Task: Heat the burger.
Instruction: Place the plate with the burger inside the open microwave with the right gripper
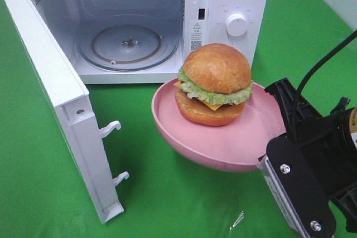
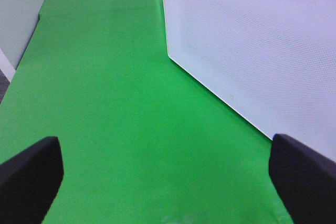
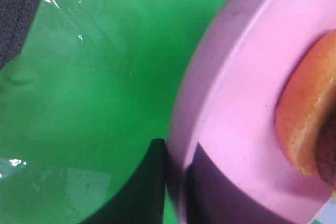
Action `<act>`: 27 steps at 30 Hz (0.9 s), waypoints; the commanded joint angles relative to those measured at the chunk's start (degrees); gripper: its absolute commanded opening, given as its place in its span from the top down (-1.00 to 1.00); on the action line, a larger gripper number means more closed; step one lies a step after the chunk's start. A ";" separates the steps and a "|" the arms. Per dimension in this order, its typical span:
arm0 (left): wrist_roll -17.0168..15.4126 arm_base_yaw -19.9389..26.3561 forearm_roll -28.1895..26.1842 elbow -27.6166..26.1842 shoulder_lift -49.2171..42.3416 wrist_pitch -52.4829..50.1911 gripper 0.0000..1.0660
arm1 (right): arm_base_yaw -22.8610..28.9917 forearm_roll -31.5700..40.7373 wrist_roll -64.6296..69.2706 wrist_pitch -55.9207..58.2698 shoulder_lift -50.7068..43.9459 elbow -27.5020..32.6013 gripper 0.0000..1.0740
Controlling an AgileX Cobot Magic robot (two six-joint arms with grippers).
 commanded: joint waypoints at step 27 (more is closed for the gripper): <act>-0.23 0.00 -0.29 0.17 -1.26 0.00 -0.87 | -5.27 3.38 -15.07 0.69 4.30 -8.59 1.00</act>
